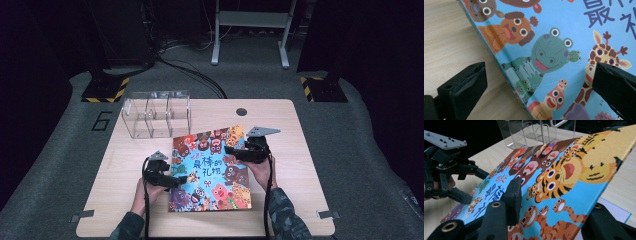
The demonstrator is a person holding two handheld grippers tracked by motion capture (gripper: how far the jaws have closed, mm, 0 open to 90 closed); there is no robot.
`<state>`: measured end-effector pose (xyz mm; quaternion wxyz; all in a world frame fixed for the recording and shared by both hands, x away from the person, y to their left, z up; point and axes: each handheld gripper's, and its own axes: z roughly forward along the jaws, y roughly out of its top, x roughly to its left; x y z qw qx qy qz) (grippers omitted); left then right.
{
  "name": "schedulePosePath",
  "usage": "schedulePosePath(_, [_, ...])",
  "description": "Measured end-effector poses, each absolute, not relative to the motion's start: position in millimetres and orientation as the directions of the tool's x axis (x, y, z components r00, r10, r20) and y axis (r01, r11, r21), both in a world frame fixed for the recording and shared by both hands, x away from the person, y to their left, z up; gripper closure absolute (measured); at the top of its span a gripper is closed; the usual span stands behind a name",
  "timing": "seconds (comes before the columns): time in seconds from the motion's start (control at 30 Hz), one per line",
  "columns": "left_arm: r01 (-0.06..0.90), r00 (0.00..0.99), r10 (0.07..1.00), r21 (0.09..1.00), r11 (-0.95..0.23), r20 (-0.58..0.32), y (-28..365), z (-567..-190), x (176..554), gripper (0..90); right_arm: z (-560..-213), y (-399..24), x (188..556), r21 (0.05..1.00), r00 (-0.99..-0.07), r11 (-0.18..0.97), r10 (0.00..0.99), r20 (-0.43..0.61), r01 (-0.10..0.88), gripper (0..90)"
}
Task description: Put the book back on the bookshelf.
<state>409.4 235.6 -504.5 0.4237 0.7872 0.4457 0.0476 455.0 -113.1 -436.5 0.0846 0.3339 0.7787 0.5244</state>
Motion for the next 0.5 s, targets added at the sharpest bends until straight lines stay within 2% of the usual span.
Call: schedulePosePath(0.5, [0.650, 0.621, 0.719, 0.717, -0.249, -0.313, 235.1, -500.5, 411.1, 0.0, -430.5, -111.3, 449.0, 0.898, -0.787, 0.235, 0.593, 0.171, 0.373, 55.3])
